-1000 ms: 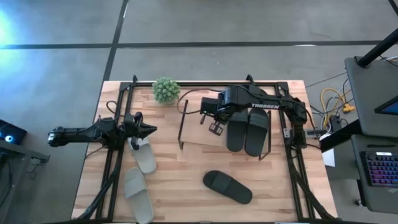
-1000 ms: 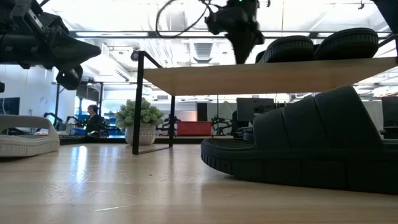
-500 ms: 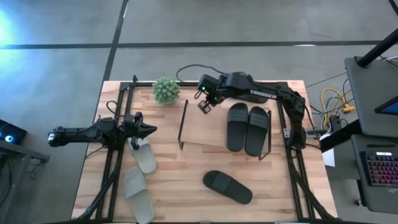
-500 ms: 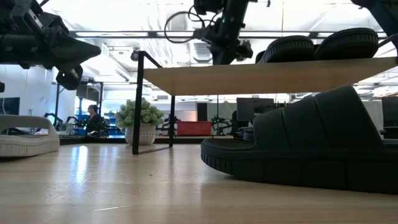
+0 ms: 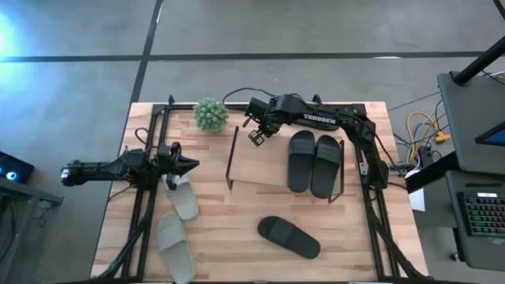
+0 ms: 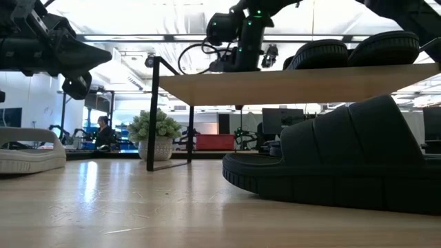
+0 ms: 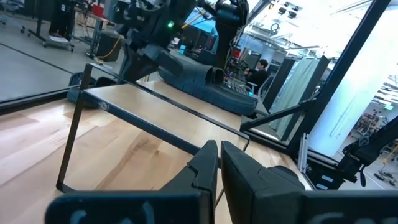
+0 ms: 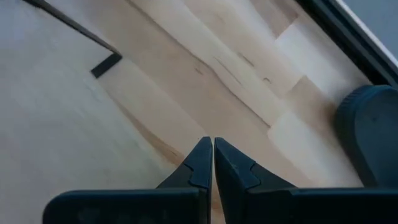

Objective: Pick and place slides into the shelf
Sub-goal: Adjust the shelf, then put the black slipper on the shelf

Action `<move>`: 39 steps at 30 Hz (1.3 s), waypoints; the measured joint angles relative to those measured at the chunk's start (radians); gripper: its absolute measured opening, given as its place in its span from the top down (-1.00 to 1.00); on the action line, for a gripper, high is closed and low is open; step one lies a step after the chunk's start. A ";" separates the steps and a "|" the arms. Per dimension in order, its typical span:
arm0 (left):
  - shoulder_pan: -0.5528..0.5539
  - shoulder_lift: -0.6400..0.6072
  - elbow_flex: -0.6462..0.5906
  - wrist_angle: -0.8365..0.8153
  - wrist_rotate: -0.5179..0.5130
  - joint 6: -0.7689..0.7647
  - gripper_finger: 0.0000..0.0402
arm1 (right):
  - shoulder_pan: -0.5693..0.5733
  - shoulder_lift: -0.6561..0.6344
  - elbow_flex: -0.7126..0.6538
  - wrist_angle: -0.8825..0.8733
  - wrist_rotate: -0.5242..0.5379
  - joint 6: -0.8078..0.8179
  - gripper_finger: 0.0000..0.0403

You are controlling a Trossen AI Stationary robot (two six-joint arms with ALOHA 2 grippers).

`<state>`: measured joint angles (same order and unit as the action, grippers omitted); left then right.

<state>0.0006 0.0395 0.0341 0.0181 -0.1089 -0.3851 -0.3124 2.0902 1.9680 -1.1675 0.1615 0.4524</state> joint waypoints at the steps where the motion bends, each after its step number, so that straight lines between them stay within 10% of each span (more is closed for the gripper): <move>1: 0.000 0.001 0.000 0.000 0.000 0.000 0.97 | 0.000 0.001 0.001 0.001 -0.016 -0.003 0.96; 12: 0.000 0.000 0.000 0.000 0.000 0.000 0.97 | 0.040 -0.002 0.005 0.001 -0.112 -0.007 0.96; 29: 0.000 -0.001 0.000 0.000 0.000 0.000 0.97 | -0.009 -0.008 0.337 -0.059 0.115 -0.052 0.94; 39: 0.000 -0.001 0.000 0.000 0.000 0.000 0.97 | -0.108 -0.022 0.370 -0.399 0.187 0.150 0.34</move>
<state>0.0006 0.0389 0.0341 0.0181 -0.1093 -0.3849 -0.4207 2.0680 2.3381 -1.5665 0.3489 0.6022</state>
